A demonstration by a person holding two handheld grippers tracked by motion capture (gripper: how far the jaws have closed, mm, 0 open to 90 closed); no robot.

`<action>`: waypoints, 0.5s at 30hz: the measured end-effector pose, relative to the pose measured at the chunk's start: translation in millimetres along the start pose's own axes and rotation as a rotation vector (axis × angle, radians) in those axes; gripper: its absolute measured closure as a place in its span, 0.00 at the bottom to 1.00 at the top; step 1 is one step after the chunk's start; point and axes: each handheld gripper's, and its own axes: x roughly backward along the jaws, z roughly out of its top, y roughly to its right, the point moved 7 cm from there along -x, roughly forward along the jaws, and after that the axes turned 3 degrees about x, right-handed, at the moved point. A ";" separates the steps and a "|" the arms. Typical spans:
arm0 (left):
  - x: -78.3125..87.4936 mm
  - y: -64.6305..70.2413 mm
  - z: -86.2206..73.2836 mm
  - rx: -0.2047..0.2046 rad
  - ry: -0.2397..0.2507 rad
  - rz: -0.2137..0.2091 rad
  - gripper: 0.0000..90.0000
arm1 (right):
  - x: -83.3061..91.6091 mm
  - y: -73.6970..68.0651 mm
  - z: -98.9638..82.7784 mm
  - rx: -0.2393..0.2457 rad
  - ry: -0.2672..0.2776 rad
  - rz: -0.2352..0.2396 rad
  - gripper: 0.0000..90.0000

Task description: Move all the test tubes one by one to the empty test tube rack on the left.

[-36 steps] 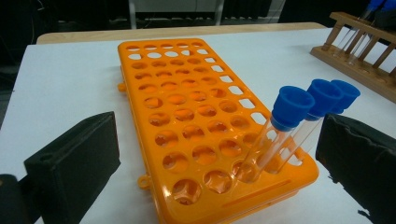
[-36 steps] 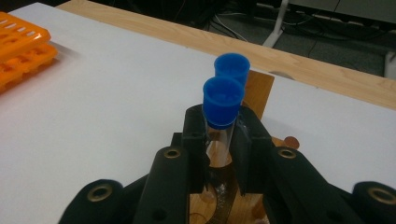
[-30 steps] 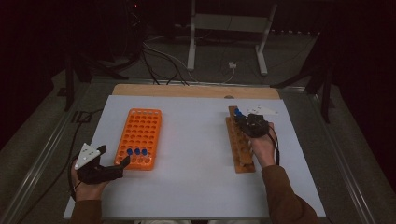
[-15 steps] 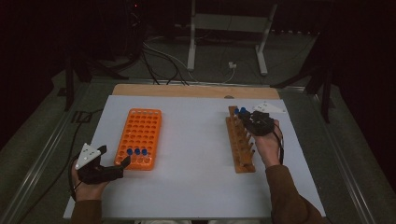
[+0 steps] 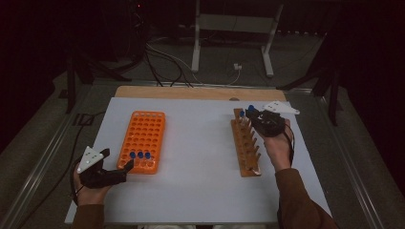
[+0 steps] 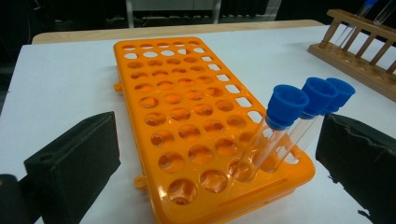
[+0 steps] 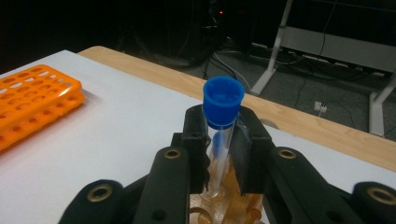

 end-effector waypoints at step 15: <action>5.1 0.2 3.0 0.002 0.018 -0.001 0.01 | 2.4 -24.8 5.9 0.013 0.007 0.071 0.86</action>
